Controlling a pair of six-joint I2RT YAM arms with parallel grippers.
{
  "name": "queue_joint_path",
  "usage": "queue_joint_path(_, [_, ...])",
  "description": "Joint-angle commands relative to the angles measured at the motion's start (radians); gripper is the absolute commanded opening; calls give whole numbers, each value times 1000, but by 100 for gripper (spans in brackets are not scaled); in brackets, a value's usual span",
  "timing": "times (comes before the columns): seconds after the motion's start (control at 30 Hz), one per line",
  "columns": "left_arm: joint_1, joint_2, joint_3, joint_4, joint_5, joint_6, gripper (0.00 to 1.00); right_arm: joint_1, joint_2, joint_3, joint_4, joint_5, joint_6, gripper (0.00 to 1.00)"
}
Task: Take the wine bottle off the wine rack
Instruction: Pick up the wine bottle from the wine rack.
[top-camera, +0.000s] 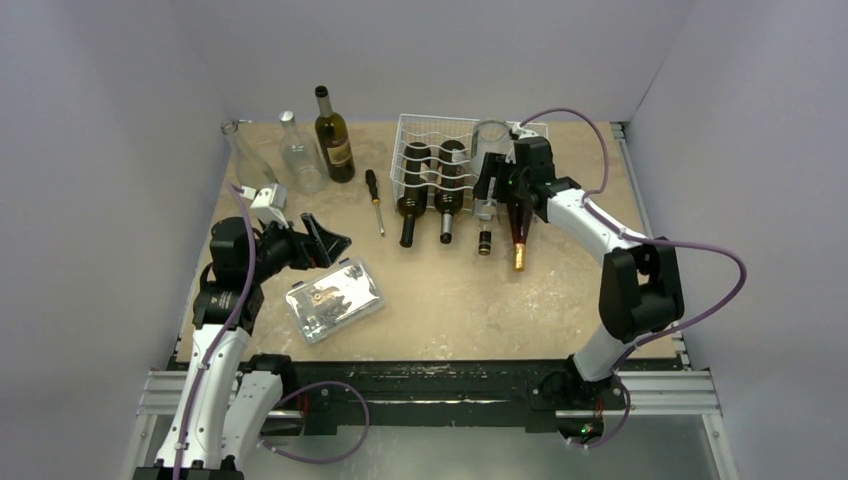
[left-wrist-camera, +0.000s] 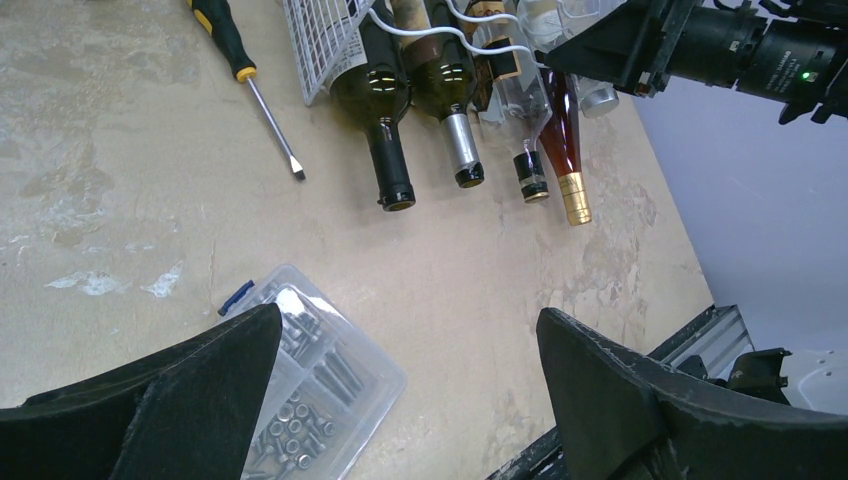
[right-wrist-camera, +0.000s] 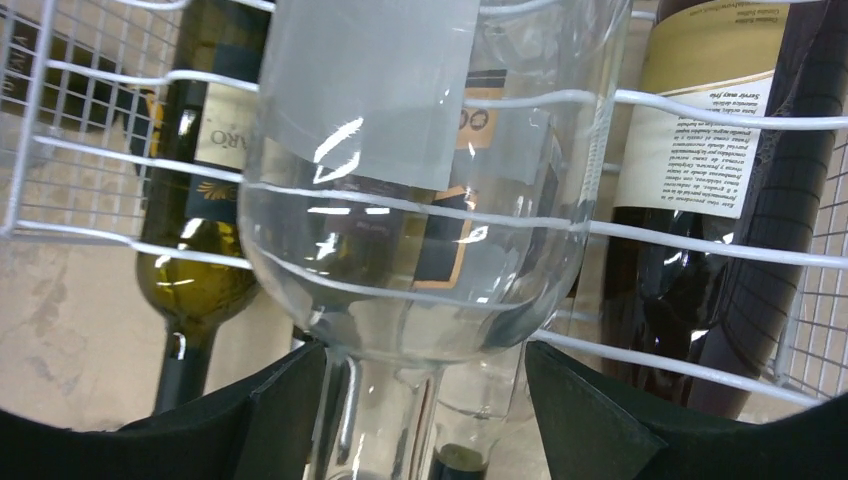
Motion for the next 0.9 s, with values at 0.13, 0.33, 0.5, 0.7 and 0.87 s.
queue_joint_path(0.13, [-1, -13, 1, 13, 3, 16, 100, 12, 22, 47, 33, -23, 18, 69])
queue_joint_path(0.33, [0, -14, 1, 12, 1, 16, 100, 12, 18, 46, 57, -36, 19, 60])
queue_joint_path(0.5, [0, -13, 1, 13, 0, 18, 100, 12, -1, 29, 89, -71, 33, 44])
queue_joint_path(0.7, [0, -12, 0, 11, -1, 18, 100, 8, -60, -19, 144, -96, 39, 2])
queue_joint_path(0.87, [0, -12, 1, 13, 1, 17, 100, -31, -139, -71, 195, -142, 65, 0])
